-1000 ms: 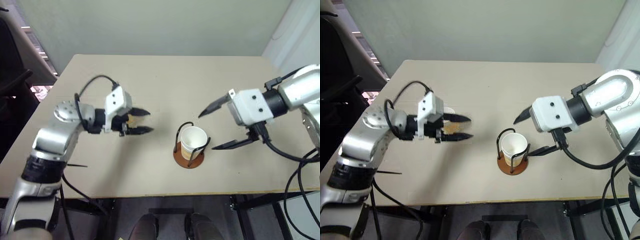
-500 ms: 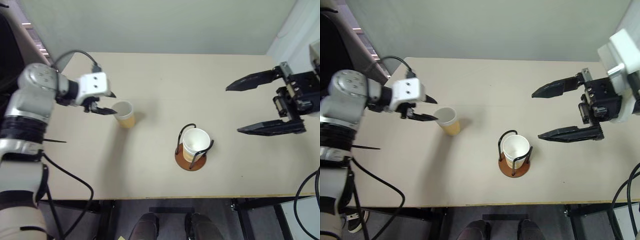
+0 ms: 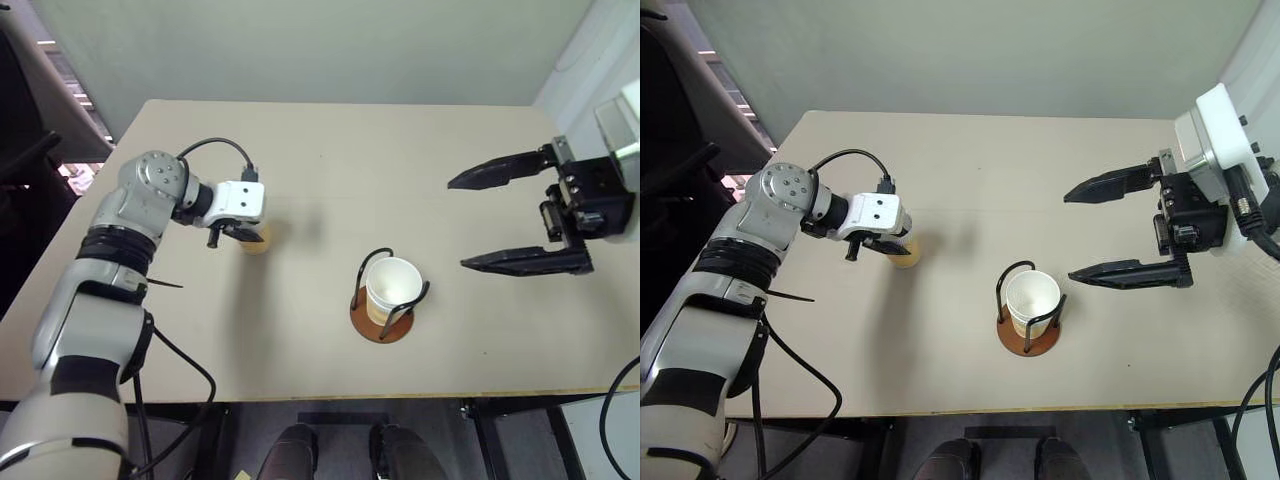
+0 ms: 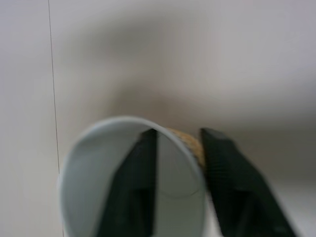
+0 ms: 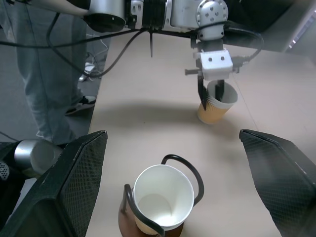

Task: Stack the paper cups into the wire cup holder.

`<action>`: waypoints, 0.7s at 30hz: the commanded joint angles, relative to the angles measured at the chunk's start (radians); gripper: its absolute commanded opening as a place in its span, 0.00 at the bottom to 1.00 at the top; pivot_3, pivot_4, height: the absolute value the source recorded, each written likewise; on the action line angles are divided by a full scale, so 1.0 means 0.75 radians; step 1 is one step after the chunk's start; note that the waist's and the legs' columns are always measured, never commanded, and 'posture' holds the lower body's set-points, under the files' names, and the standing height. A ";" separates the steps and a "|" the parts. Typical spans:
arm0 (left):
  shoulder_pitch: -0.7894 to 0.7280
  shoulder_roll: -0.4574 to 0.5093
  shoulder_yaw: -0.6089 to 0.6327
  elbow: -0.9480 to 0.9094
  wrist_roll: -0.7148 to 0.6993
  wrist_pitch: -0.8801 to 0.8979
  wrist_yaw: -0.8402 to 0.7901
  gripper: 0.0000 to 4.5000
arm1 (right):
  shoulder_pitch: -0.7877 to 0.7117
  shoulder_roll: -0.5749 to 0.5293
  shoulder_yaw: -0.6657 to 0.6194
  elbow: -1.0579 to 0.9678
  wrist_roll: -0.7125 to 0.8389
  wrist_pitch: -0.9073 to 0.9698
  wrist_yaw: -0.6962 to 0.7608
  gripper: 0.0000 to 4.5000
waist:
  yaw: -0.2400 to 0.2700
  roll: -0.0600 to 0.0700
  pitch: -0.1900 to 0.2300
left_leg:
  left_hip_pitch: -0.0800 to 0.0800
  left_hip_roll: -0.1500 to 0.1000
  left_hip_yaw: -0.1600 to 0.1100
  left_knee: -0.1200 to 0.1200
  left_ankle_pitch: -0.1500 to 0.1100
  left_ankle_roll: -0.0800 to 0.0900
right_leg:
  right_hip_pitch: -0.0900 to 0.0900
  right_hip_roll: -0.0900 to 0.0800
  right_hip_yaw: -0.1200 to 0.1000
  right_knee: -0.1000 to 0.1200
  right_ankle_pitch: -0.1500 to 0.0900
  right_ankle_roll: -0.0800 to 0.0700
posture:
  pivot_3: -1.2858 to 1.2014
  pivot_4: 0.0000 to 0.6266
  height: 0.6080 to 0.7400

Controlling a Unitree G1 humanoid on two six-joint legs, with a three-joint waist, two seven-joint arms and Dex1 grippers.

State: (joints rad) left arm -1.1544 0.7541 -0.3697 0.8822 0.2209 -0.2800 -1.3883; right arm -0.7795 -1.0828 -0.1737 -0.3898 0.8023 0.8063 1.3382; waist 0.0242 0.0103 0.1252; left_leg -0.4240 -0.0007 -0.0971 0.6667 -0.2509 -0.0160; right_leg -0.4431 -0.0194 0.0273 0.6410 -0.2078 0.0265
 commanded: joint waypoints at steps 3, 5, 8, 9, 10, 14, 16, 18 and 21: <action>-0.047 0.022 0.048 -0.027 -0.018 -0.019 -0.031 0.01 | -0.001 -0.032 -0.032 -0.018 0.010 -0.037 -0.017 1.00 | 0.000 0.000 0.000 | 0.000 0.000 0.000 0.002 0.000 0.000 | 0.000 0.000 0.000 0.002 0.000 0.000 | 0.52 0.24 1.00; -0.075 0.022 0.070 -0.069 -0.067 -0.021 -0.108 0.01 | -0.002 -0.033 -0.031 -0.010 0.011 -0.044 -0.015 1.00 | 0.000 0.000 0.000 | 0.000 0.000 0.000 0.003 0.000 0.000 | 0.000 0.000 0.000 0.002 0.000 0.001 | 0.52 0.24 1.00; -0.148 -0.003 0.117 -0.190 -0.235 0.027 -0.279 0.01 | 0.005 -0.047 -0.035 0.001 0.000 -0.060 -0.010 1.00 | 0.005 -0.001 0.000 | -0.001 0.000 0.000 0.005 0.000 0.001 | 0.000 0.000 0.000 0.003 0.001 0.001 | 0.52 0.24 1.00; -0.172 -0.004 0.086 -0.252 -0.322 0.045 -0.296 0.01 | 0.008 -0.055 -0.043 -0.001 0.003 -0.059 -0.010 1.00 | 0.011 -0.001 0.000 | -0.002 0.000 0.000 0.005 0.000 0.001 | 0.000 0.000 0.000 0.002 0.001 0.001 | 0.52 0.24 1.00; -0.202 -0.008 0.036 -0.328 -0.435 0.067 -0.301 0.01 | 0.015 -0.066 -0.056 -0.006 0.011 -0.057 -0.009 1.00 | 0.015 -0.001 0.000 | -0.003 -0.001 -0.001 0.007 -0.001 0.002 | 0.000 0.000 0.000 0.002 0.001 0.002 | 0.52 0.24 1.00; -0.320 -0.011 -0.185 -0.525 -0.809 0.125 -0.301 0.01 | 0.073 -0.108 -0.114 -0.039 0.032 -0.050 -0.012 1.00 | 0.022 0.000 -0.001 | -0.005 -0.002 0.001 0.010 -0.004 0.007 | 0.001 -0.001 0.001 0.001 0.002 0.006 | 0.52 0.24 1.00; -0.416 -0.031 -0.333 -0.559 -0.991 0.121 -0.301 0.01 | 0.124 -0.133 -0.159 -0.071 0.044 -0.038 -0.027 1.00 | 0.022 0.000 -0.001 | -0.006 -0.002 0.002 0.010 -0.005 0.008 | 0.002 -0.002 0.001 0.002 0.003 0.007 | 0.52 0.24 1.00; -0.481 -0.039 -0.441 -0.577 -1.131 0.124 -0.301 0.01 | 0.162 -0.150 -0.196 -0.099 0.057 -0.028 -0.050 1.00 | 0.021 0.000 -0.001 | -0.006 -0.002 0.003 0.012 -0.005 0.008 | 0.002 -0.003 0.001 0.001 0.003 0.008 | 0.52 0.24 1.00; -0.543 -0.081 -0.606 -0.568 -1.259 0.096 -0.301 0.01 | 0.236 -0.188 -0.273 -0.147 0.054 0.004 -0.110 1.00 | 0.021 0.000 -0.001 | -0.006 -0.001 0.005 0.012 -0.006 0.008 | 0.002 -0.003 0.002 0.000 0.003 0.009 | 0.52 0.24 1.00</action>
State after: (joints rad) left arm -1.5346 0.6982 -0.7834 0.4663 -0.6682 -0.1918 -1.5754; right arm -0.6055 -1.1969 -0.3091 -0.4703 0.8332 0.7993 1.2832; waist 0.0398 0.0105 0.1246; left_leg -0.4275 -0.0020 -0.0926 0.6759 -0.2554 -0.0098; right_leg -0.4413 -0.0218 0.0289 0.6405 -0.2056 0.0336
